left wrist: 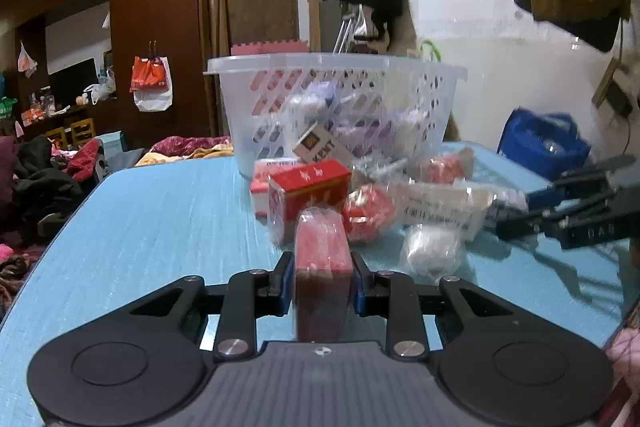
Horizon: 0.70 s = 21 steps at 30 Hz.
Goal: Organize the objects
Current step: 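Grasp the red wrapped box with the left tool while the right tool grasps the silver-wrapped box, then carry both items over the white basket and open both tools to drop them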
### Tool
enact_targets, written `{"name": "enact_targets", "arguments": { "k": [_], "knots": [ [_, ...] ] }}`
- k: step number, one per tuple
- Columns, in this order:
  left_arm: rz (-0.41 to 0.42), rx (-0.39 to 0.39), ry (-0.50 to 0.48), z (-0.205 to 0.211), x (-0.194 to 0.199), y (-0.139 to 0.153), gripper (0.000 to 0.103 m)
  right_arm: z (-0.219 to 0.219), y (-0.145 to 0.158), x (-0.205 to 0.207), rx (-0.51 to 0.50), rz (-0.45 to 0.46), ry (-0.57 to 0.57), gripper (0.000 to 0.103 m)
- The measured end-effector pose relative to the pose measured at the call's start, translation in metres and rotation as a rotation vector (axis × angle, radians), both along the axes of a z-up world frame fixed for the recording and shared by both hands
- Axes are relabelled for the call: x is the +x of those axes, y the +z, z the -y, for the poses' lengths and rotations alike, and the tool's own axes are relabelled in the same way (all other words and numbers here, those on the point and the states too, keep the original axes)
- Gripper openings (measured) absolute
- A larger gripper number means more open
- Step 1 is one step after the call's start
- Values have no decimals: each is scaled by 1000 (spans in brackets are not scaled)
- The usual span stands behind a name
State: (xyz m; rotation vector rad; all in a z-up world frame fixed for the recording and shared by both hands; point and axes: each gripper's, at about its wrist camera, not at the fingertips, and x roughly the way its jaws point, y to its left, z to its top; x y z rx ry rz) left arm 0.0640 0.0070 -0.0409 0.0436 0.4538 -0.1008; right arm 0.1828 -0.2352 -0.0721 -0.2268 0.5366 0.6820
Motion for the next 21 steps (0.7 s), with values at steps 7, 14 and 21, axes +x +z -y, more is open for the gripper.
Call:
{"name": "enact_targets", "arguments": {
  "k": [7, 14, 21],
  "knots": [
    [84, -26, -13, -5, -7, 19, 26, 36, 17, -19, 101, 99, -89, 44],
    [69, 79, 33, -1, -11, 11, 34, 44, 28, -21, 131, 117, -93, 44],
    [32, 136, 2, 10, -15, -2, 66, 42, 24, -19, 147, 103, -85, 44]
  ]
}}
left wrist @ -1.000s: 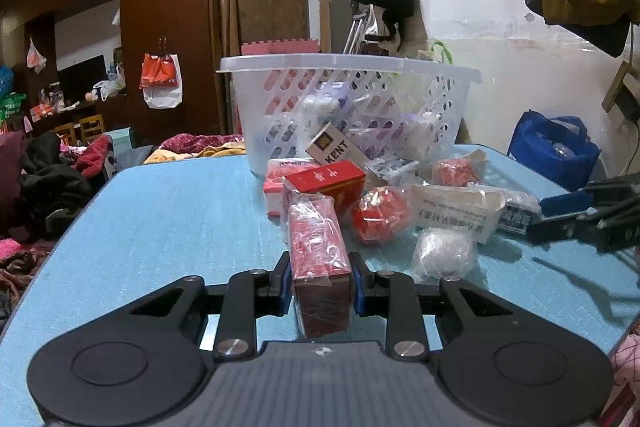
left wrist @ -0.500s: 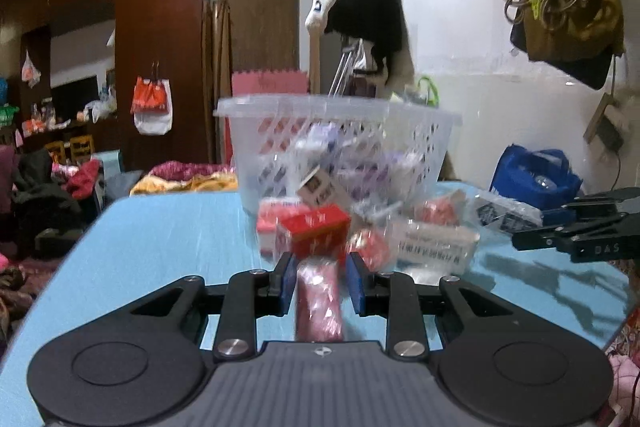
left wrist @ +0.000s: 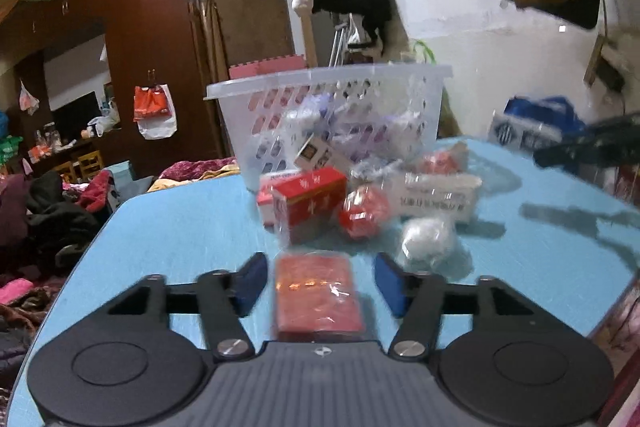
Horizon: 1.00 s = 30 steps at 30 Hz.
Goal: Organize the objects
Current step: 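Carry both items over the white basket and open both tools to drop them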
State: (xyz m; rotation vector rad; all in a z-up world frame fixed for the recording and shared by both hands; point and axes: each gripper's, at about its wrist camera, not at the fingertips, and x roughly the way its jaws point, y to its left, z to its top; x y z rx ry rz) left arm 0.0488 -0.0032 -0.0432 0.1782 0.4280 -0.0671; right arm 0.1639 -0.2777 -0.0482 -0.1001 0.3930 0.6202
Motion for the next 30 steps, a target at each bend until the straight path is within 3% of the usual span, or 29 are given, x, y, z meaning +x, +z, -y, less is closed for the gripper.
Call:
{"name": "enact_targets", "arguments": {
  "k": [3, 5, 10, 13, 16, 19, 22, 25, 26, 28, 29, 30],
  "knots": [
    [-31, 29, 11, 2, 4, -8, 65, 1, 1, -3, 5, 7, 4, 44],
    [-29, 11, 14, 0, 4, -9, 49, 1, 2, -5, 9, 14, 7, 44],
    [34, -46, 26, -9, -2, 3, 48, 0, 8, -10, 29, 40, 9, 44],
    [78, -94, 1, -13, 0, 28, 48, -3, 23, -8, 61, 72, 7, 44],
    [164, -114, -25, -12, 12, 72, 48, -13, 56, 5, 96, 114, 24, 44],
    [217, -97, -34, -5, 52, 119, 48, -35, 87, 31, 66, 145, 1, 44],
    [166, -142, -33, -2, 114, 150, 48, -63, 104, 69, -6, 123, -23, 44],
    [94, -200, 0, -3, 170, 154, 50, -81, 106, 94, -55, 134, -53, 45],
    [59, -210, -9, -3, 185, 150, 56, -86, 105, 103, -70, 129, -56, 47],
    [-19, -193, 12, -2, 210, 137, 67, -90, 101, 109, -91, 111, -47, 64],
    [-33, -172, 40, -1, 215, 131, 67, -91, 99, 109, -102, 114, -54, 79],
    [-26, -152, 65, -2, 213, 126, 67, -89, 98, 104, -111, 126, -65, 84]
  ]
}}
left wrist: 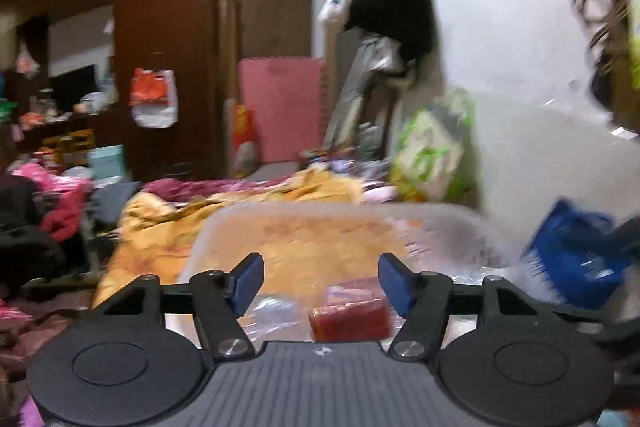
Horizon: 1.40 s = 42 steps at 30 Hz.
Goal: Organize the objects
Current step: 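Carry both items over the white basket and open both tools to drop them, then grasp the red gift box with the left tool while the right tool grasps the clear bag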
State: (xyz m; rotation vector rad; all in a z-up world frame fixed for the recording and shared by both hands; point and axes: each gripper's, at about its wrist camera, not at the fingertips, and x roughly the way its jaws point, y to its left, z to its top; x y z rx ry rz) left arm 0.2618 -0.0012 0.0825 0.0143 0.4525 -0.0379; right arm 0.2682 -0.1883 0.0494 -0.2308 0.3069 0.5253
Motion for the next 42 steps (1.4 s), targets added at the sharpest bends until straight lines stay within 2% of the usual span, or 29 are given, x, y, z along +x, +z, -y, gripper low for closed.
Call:
{"name": "enact_targets", "arguments": {
  "k": [2, 3, 4, 5, 7, 11, 14, 16, 19, 20, 21, 24, 28, 30, 34, 39, 42],
  "knots": [
    [45, -6, -2, -6, -19, -4, 67, 10, -2, -17, 9, 25, 3, 88],
    [73, -34, -24, -13, -35, -6, 67, 18, -4, -28, 35, 29, 19, 97],
    [93, -58, -45, -18, -51, -8, 71, 25, -6, -37, 64, 30, 36, 103],
    [106, -75, -61, -22, -64, -10, 80, 33, -11, -49, 100, 29, 68, 103],
    [129, -93, -83, -29, -91, -18, 85, 41, -25, -64, 112, -23, 138, 103],
    [143, -88, -95, -33, -113, -40, 85, 45, -73, -83, 88, -111, 172, 103],
    [87, -71, -96, -35, -112, -60, 85, 42, -93, -87, 92, -140, 196, 103],
    [51, -25, -111, -36, -112, -74, 85, 37, -99, -85, 81, -163, 209, 100],
    [16, 10, -101, -36, -114, -91, 85, 30, -104, -86, 62, -175, 218, 85],
    [10, 12, -90, -37, -113, -94, 85, 28, -104, -81, 59, -184, 220, 77],
    [4, 8, -80, -39, -112, -97, 85, 28, -107, -83, 63, -194, 222, 70],
    [-18, -53, -70, -47, -110, -100, 85, 30, -115, -84, 95, -241, 243, 58],
    [-28, -71, -65, -43, -107, -100, 84, 31, -120, -87, 98, -262, 236, 47],
    [-32, -78, -86, -38, -107, -102, 82, 29, -122, -89, 85, -268, 227, 38],
    [-16, -40, -91, -26, -111, -103, 81, 31, -122, -91, 90, -254, 213, 36],
    [-54, -51, -102, -20, -111, -107, 81, 32, -123, -87, 99, -272, 208, 36],
    [-51, -27, -68, -15, -117, -107, 82, 29, -123, -86, 83, -271, 205, 36]
  ]
}}
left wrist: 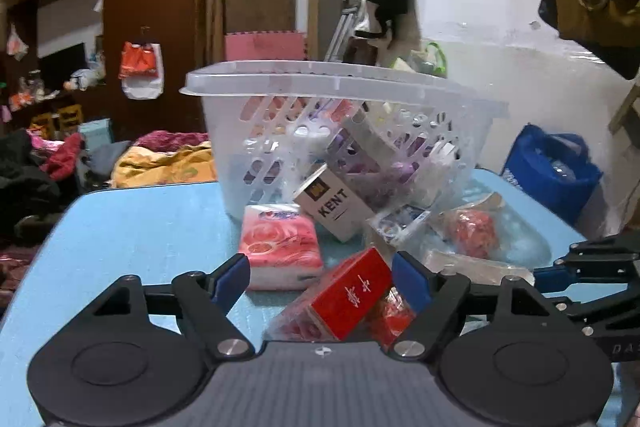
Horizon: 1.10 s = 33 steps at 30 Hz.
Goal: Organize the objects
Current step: 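Grasp the red gift box with the left tool while the right tool grasps the clear bag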
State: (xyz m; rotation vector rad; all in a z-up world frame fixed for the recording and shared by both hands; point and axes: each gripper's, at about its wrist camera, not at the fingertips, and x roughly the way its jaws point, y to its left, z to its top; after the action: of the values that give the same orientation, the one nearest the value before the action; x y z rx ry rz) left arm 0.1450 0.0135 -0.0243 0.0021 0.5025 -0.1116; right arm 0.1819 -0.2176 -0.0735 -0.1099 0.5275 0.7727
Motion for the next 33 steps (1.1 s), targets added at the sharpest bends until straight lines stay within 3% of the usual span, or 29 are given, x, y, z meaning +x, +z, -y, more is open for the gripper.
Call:
{"name": "enact_targets", "arguments": {
  "k": [4, 9, 17, 22, 27, 33],
  "knots": [
    [-18, -70, 16, -15, -14, -2, 82, -4, 0, -4, -28, 28, -9, 36],
    [-92, -115, 11, -26, -3, -6, 82, -7, 0, -4, -48, 37, -9, 36],
    [-133, 54, -31, 12, 14, -13, 81, -10, 0, -10, -74, 73, 0, 36],
    [-142, 21, -41, 6, 10, -12, 55, -10, 0, -9, -67, 64, -4, 35],
    [-66, 39, -29, 7, -5, -9, 55, -9, 0, -7, -63, 56, -22, 37],
    [-82, 19, -48, 5, -1, -8, 55, -27, 0, -12, -138, 100, -55, 41]
  ]
}}
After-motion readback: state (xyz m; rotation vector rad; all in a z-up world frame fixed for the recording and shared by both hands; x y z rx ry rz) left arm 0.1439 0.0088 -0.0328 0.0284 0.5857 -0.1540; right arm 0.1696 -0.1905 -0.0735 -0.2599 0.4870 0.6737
